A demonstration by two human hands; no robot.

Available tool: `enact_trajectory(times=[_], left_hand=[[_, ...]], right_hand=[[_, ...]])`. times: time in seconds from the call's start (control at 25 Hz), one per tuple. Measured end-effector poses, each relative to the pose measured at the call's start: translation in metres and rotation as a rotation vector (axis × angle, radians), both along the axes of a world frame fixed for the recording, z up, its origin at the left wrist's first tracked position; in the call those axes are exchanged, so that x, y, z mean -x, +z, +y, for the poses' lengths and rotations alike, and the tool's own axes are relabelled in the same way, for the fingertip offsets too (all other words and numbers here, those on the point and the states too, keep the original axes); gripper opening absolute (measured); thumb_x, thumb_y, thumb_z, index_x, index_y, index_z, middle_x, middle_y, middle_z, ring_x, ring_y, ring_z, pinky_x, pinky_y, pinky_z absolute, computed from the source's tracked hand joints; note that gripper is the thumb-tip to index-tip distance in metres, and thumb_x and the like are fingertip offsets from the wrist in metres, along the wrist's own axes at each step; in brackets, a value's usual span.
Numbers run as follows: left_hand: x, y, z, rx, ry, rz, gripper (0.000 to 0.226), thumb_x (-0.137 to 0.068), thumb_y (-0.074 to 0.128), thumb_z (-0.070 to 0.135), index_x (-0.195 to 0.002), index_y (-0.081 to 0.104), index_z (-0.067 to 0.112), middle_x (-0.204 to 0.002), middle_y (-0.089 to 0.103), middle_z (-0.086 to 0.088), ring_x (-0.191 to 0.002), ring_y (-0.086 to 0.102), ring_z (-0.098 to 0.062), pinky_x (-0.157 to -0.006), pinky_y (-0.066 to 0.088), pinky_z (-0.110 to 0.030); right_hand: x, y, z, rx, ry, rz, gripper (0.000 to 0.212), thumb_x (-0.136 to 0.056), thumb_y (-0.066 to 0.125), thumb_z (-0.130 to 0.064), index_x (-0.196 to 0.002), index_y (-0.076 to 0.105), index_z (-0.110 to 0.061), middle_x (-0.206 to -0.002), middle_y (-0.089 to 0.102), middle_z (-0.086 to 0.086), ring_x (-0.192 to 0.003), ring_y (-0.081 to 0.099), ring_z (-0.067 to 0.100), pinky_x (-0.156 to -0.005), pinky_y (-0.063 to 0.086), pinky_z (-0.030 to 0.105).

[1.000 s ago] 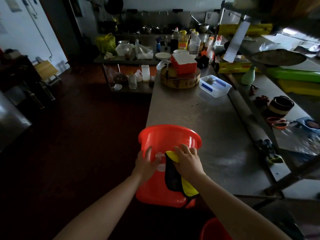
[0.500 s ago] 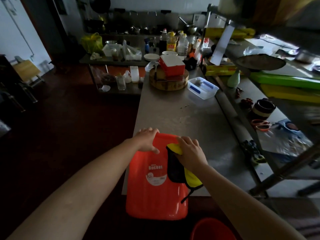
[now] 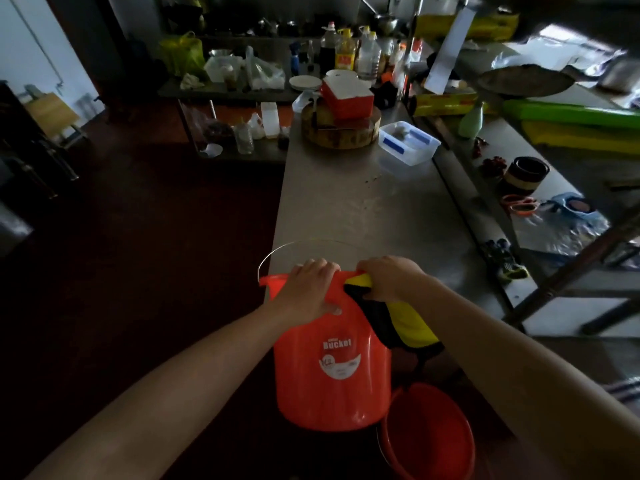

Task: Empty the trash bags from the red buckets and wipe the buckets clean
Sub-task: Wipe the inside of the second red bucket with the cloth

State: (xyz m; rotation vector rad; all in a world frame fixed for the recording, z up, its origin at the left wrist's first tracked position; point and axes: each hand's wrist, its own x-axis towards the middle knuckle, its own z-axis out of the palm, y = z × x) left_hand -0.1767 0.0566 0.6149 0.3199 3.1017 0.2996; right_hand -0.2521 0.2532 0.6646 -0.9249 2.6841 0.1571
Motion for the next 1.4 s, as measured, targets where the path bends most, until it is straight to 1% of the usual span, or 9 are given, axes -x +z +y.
enact_trajectory(times=[0.24, 0.36, 0.56, 0.76, 0.92, 1.04, 1.12, 1.2, 1.4], left_hand=[[-0.099, -0.006, 0.012, -0.051, 0.019, -0.227, 0.077, -0.084, 0.04, 0.082, -0.138, 0.042, 0.028, -0.132, 0.051, 0.003, -0.124, 0.048, -0.018, -0.108, 0.034, -0.044], [-0.139, -0.018, 0.021, -0.136, 0.136, -0.285, 0.063, -0.095, 0.029, 0.072, -0.132, 0.052, 0.028, -0.124, 0.055, 0.004, -0.121, 0.049, -0.018, -0.104, 0.037, -0.04], [-0.192, -0.045, 0.045, -0.02, 0.332, -0.091, 0.052, -0.099, 0.043, 0.055, -0.139, 0.051, 0.022, -0.143, 0.047, -0.002, -0.135, 0.039, -0.024, -0.111, 0.034, -0.041], [-0.2, -0.051, 0.036, 0.011, 0.585, -0.084, 0.078, -0.094, 0.054, 0.056, -0.157, 0.02, 0.026, -0.163, 0.013, -0.015, -0.15, 0.011, -0.038, -0.121, 0.018, -0.049], [-0.191, -0.064, 0.013, -0.119, 0.903, -0.243, 0.102, -0.085, 0.063, 0.062, -0.158, 0.0, 0.026, -0.164, 0.008, -0.017, -0.149, 0.011, -0.043, -0.118, 0.022, -0.055], [-0.205, -0.093, -0.007, -0.507, 1.112, -0.431, 0.103, -0.076, 0.074, 0.054, -0.155, 0.02, 0.017, -0.152, 0.039, -0.019, -0.132, 0.046, -0.037, -0.106, 0.044, -0.05], [-0.215, -0.106, -0.007, -0.762, 1.045, -0.447, 0.066, -0.081, 0.075, 0.04, -0.135, 0.05, 0.01, -0.125, 0.064, -0.016, -0.099, 0.064, -0.025, -0.079, 0.054, -0.036], [-0.219, -0.112, 0.0, -0.873, 1.024, -0.406, 0.033, -0.091, 0.07, 0.029, -0.118, 0.058, 0.015, -0.105, 0.068, -0.009, -0.082, 0.063, -0.019, -0.072, 0.054, -0.033], [-0.206, -0.09, 0.011, -1.034, 0.891, -0.325, 0.018, -0.092, 0.068, 0.029, -0.095, 0.062, 0.013, -0.081, 0.059, -0.003, -0.063, 0.053, -0.012, -0.058, 0.049, -0.028]], right_hand=[[-0.096, -0.048, 0.029, 0.06, 0.135, 0.182, 0.047, -0.082, 0.061, -0.069, -0.11, 0.06, -0.032, -0.112, 0.066, -0.008, -0.105, 0.066, 0.023, -0.07, 0.047, 0.032], [-0.142, -0.073, 0.058, 0.106, 0.234, 0.28, 0.042, -0.082, 0.065, -0.063, -0.102, 0.064, -0.026, -0.101, 0.065, -0.005, -0.091, 0.066, 0.026, -0.062, 0.051, 0.034], [-0.212, -0.103, 0.116, 0.153, 0.329, 0.35, 0.026, -0.065, 0.079, -0.02, -0.088, 0.068, -0.02, -0.085, 0.063, -0.001, -0.073, 0.063, 0.027, -0.049, 0.048, 0.035], [-0.263, -0.118, 0.16, 0.232, 0.427, 0.415, 0.021, -0.077, 0.069, -0.017, -0.099, 0.068, -0.019, -0.093, 0.062, -0.002, -0.079, 0.06, 0.024, -0.056, 0.05, 0.036], [-0.298, -0.117, 0.18, 0.233, 0.416, 0.411, 0.026, -0.078, 0.07, -0.018, -0.104, 0.068, -0.018, -0.096, 0.062, -0.002, -0.079, 0.059, 0.023, -0.057, 0.05, 0.035], [-0.316, -0.12, 0.186, 0.209, 0.393, 0.39, 0.028, -0.077, 0.073, -0.018, -0.104, 0.067, -0.017, -0.096, 0.062, -0.001, -0.078, 0.059, 0.023, -0.058, 0.051, 0.035], [-0.326, -0.127, 0.185, 0.18, 0.371, 0.375, 0.026, -0.076, 0.069, -0.017, -0.102, 0.067, -0.017, -0.094, 0.061, -0.001, -0.077, 0.058, 0.023, -0.057, 0.05, 0.034], [-0.333, -0.136, 0.186, 0.145, 0.354, 0.355, 0.025, -0.077, 0.068, -0.016, -0.102, 0.067, -0.017, -0.094, 0.061, -0.001, -0.078, 0.058, 0.023, -0.056, 0.049, 0.034], [-0.34, -0.15, 0.186, 0.082, 0.268, 0.285, 0.035, -0.074, 0.078, -0.017, -0.108, 0.069, -0.017, -0.099, 0.064, 0.0, -0.08, 0.06, 0.024, -0.058, 0.052, 0.035]])
